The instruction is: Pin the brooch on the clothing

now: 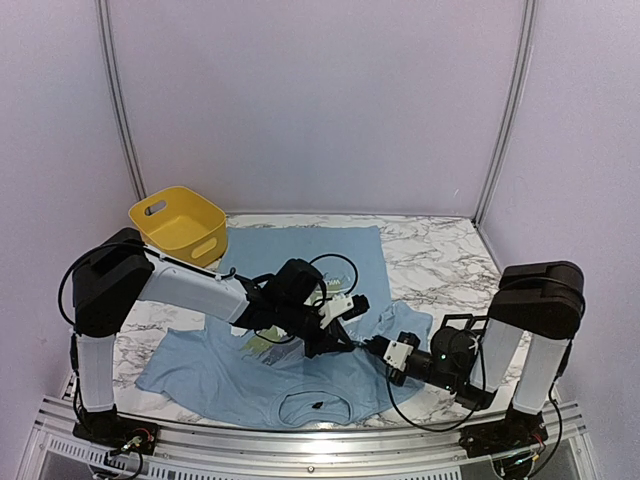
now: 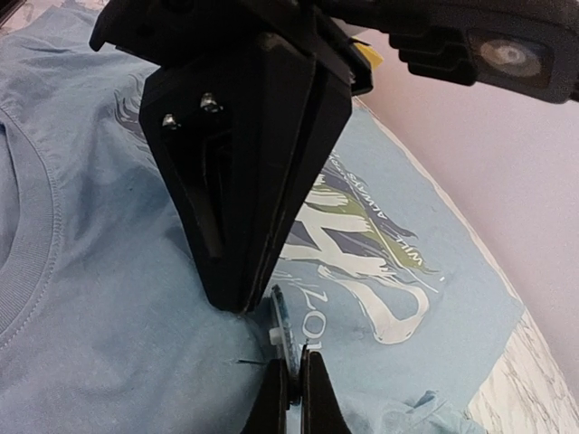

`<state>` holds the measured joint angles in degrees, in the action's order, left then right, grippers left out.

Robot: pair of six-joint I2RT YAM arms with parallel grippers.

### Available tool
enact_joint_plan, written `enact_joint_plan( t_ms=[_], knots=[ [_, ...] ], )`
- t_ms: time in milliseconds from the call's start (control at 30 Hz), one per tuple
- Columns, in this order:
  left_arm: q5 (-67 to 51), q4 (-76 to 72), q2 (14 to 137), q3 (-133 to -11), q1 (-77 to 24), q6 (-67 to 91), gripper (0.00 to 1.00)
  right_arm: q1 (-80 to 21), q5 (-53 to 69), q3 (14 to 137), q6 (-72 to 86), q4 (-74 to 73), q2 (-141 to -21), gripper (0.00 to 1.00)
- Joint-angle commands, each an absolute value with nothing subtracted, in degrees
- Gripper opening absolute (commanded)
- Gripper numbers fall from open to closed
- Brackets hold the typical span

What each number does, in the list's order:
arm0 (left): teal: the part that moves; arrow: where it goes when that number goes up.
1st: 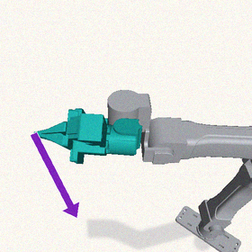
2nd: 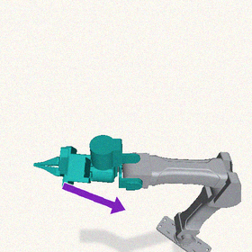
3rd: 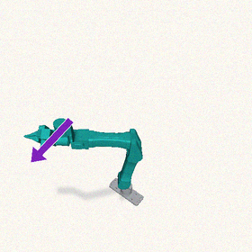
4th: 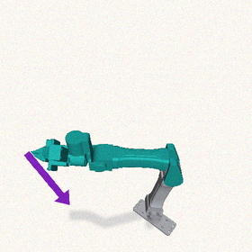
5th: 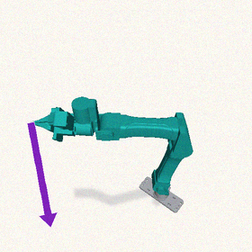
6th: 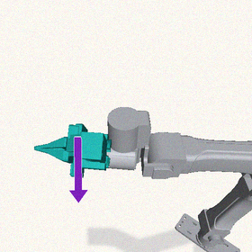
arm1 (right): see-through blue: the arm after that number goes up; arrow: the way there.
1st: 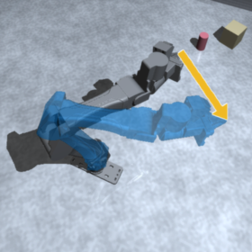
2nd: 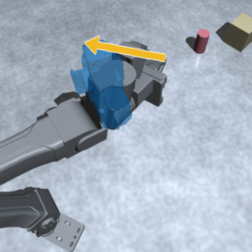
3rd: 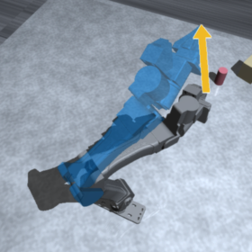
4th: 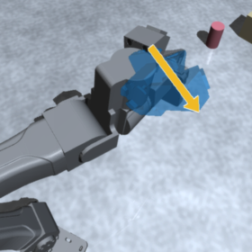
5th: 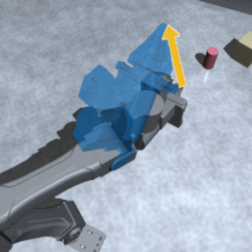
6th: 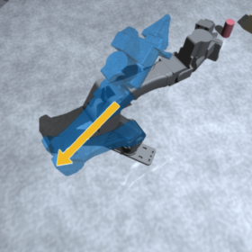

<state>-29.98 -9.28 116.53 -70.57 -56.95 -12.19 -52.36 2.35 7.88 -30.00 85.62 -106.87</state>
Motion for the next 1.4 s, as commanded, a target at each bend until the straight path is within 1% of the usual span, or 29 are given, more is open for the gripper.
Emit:
enact_joint_plan(
  t_ms=[0, 67, 200, 333, 667, 1000, 1267, 1367],
  knots=[
    [-30.5, -10.5, 114.5, -70.0, -56.8, -12.4, 0.00, -52.8, 0.6, 8.3, -29.2, 88.3, -104.7, 0.00],
    [-30.5, -10.5, 114.5, -70.0, -56.8, -12.4, 0.00, -52.6, 0.3, 8.8, -29.1, 87.8, -104.6, 0.00],
    [-30.7, -10.5, 114.6, -70.0, -56.8, -12.5, 0.00, -52.4, -4.1, 9.9, -30.8, 86.4, -105.1, 0.00],
    [-30.7, -10.5, 114.5, -70.0, -56.8, -12.5, 0.00, -52.4, -5.0, 11.1, -32.4, 86.1, -106.4, 0.00],
    [-30.6, -10.5, 114.3, -70.0, -56.8, -12.7, 0.00, -52.9, -3.4, 10.4, -37.3, 83.8, -107.4, 0.00],
    [-30.4, -10.5, 114.4, -70.0, -56.8, -12.8, 0.00, -53.4, -2.3, 10.3, -37.7, 82.5, -107.8, 0.00],
    [-30.2, -10.5, 114.4, -70.0, -56.8, -13.1, 0.00, -53.5, -0.6, 9.3, -34.8, 83.2, -107.1, 0.00],
    [-30.0, -10.2, 114.5, -70.0, -56.8, -13.4, 0.00, -53.5, 2.1, 8.8, -33.0, 82.7, -106.1, 0.00]
  ],
)
